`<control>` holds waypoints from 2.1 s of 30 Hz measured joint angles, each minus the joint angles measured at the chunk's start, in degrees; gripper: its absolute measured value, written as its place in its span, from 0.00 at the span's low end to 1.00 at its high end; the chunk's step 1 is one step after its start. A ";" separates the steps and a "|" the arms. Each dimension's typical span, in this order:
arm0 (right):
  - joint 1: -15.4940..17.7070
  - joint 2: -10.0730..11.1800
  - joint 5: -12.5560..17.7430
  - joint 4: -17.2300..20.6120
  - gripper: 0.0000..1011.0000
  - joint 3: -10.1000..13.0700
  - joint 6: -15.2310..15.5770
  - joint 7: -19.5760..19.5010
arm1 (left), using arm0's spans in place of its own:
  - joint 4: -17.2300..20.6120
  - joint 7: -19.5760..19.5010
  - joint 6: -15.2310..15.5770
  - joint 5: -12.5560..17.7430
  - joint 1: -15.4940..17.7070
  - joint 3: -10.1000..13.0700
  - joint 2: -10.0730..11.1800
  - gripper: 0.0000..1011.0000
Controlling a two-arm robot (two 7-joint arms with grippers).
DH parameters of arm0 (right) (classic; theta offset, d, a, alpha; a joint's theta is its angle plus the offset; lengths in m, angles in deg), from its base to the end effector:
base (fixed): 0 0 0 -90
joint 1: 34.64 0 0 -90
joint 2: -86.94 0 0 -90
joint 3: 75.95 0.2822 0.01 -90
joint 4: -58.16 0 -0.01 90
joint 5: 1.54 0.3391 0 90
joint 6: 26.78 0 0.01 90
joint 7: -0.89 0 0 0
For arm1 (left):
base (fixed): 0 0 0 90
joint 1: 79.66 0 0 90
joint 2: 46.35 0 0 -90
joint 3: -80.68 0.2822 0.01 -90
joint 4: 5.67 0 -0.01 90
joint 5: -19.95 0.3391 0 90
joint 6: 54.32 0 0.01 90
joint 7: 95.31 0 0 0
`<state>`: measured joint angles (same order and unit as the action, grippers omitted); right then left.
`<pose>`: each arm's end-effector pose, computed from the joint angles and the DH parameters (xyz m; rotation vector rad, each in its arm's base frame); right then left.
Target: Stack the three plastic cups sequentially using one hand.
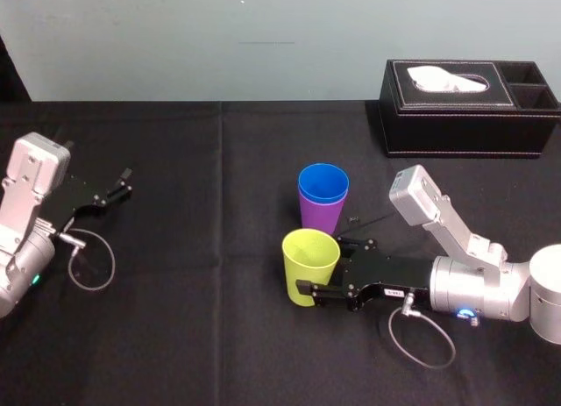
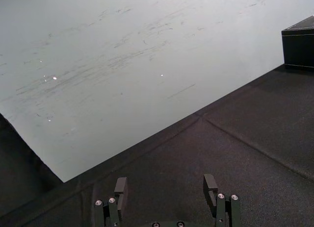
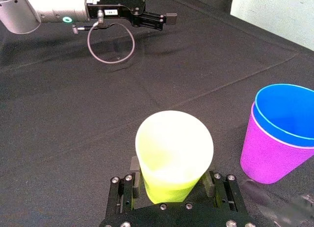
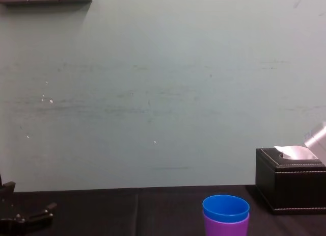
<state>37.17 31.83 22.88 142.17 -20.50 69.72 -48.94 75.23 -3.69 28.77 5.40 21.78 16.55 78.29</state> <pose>0.3988 -0.0226 -0.2753 -0.3547 0.0421 -0.4439 0.3855 0.0702 -0.3018 0.3043 -0.2851 1.2479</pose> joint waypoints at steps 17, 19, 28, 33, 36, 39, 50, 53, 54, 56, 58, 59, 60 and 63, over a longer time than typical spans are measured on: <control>0.00 0.00 0.00 0.00 0.71 0.00 0.00 0.00 | 0.00 0.00 0.00 0.00 0.00 0.00 0.00 1.00; 0.20 0.09 -0.05 0.31 0.71 0.14 0.02 -0.43 | 0.00 0.00 0.00 0.00 0.00 0.00 0.00 1.00; 3.69 2.48 -0.87 7.89 0.71 4.03 1.08 -7.01 | 0.00 0.00 0.00 0.00 0.00 0.00 0.00 1.00; 4.54 3.83 -0.90 12.16 0.71 6.19 3.19 -8.80 | 0.00 0.00 0.00 0.00 0.00 0.00 0.00 1.00; 4.61 4.41 -0.55 14.18 0.71 7.34 4.97 -9.51 | 0.00 0.00 0.00 0.00 0.00 0.00 0.00 1.00; 4.18 4.61 -0.12 15.31 0.71 8.07 6.82 -9.91 | 0.00 0.00 0.00 0.00 0.00 0.00 0.00 1.00; 0.58 3.50 0.27 15.14 0.71 8.43 10.40 -10.52 | 0.00 0.00 0.00 0.00 0.00 0.00 0.00 1.00; -0.91 2.88 0.01 14.39 0.71 8.15 10.91 -10.68 | 0.00 0.00 0.00 0.00 0.00 0.00 0.00 1.00; -1.28 2.72 -0.07 14.19 0.71 8.10 11.05 -10.72 | 0.00 0.00 0.00 0.00 0.00 0.00 0.00 1.00; -2.46 2.13 -0.38 13.32 0.71 7.77 11.44 -10.81 | 0.00 0.00 0.00 0.00 0.00 0.00 0.00 1.00; -3.66 1.50 -0.77 12.15 0.71 7.41 11.76 -10.85 | 0.00 0.00 0.00 0.00 0.00 0.00 0.00 1.00; -3.95 1.36 -0.88 11.88 0.71 7.31 11.85 -10.85 | 0.00 0.00 0.00 0.00 0.00 0.00 0.00 1.00; -4.59 1.05 -1.09 11.25 0.71 7.08 12.05 -10.85 | 0.00 0.00 0.00 0.00 0.00 0.00 0.00 1.00; -5.58 0.57 -1.55 10.16 0.71 6.63 12.20 -10.80 | 0.00 0.00 0.00 0.00 0.00 0.00 0.00 1.00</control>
<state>31.60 32.40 21.33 152.33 -13.87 81.93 -59.74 75.23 -3.69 28.77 5.40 21.78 16.54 78.29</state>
